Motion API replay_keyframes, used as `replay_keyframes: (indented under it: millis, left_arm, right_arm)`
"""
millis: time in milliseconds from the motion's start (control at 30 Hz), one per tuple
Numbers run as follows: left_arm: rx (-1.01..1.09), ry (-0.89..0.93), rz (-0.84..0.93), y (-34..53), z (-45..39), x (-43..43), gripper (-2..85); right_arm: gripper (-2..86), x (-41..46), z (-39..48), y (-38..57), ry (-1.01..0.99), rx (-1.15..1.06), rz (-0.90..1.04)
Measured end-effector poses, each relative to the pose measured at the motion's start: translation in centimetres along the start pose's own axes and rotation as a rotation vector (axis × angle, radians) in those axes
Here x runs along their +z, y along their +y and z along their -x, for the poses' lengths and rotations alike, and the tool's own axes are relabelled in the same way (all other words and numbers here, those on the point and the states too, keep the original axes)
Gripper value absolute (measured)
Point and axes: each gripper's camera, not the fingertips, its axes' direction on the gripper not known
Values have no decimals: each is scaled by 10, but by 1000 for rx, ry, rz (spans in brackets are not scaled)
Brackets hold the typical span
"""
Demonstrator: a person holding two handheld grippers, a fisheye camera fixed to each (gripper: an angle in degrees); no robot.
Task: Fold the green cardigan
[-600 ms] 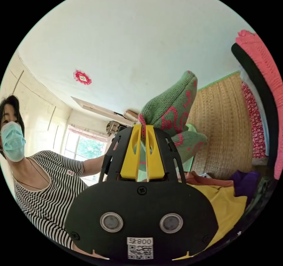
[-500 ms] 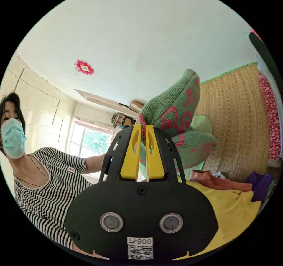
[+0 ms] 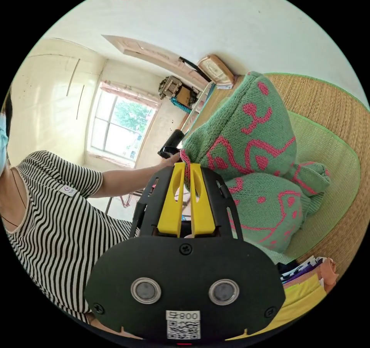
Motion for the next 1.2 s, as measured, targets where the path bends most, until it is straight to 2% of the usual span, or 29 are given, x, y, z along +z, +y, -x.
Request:
replay_keyframes:
  millis: [133, 267, 433, 567, 667, 833, 933, 1000, 1100, 1200]
  left_arm:
    - [55, 63, -58, -3, 8, -59, 91]
    - [152, -19, 74, -23, 12, -74, 115]
    - [138, -101, 159, -52, 44, -74, 128]
    - [120, -267, 244, -70, 72, -74, 129]
    - [58, -274, 321, -75, 99, -68, 128]
    - [43, -338, 406, -70, 127, -65, 121]
    - [-7, -263, 357, -66, 143, -77, 114]
    - [-11, -228, 263, -65, 148, -93, 105]
    - [-11, -245, 289, -64, 156, -98, 102]
    - [-2, -269, 367, -60, 164, -95, 105]
  right_arm:
    - [19, 113, -2, -19, 82, 8, 211]
    - [19, 206, -13, -27, 51, 38, 350]
    - [20, 267, -22, -35, 72, 83, 404]
    - [21, 312, -24, -46, 83, 85, 468]
    - [21, 347, -29, -53, 98, 98, 520]
    - [20, 375, -38, -66, 87, 142, 538]
    - [19, 375, -36, -77, 69, 142, 519]
    - [16, 369, -31, -84, 63, 132, 499]
    - [8, 346, -24, -102, 59, 128, 422]
    - [7, 303, -27, -129, 180, 128, 288]
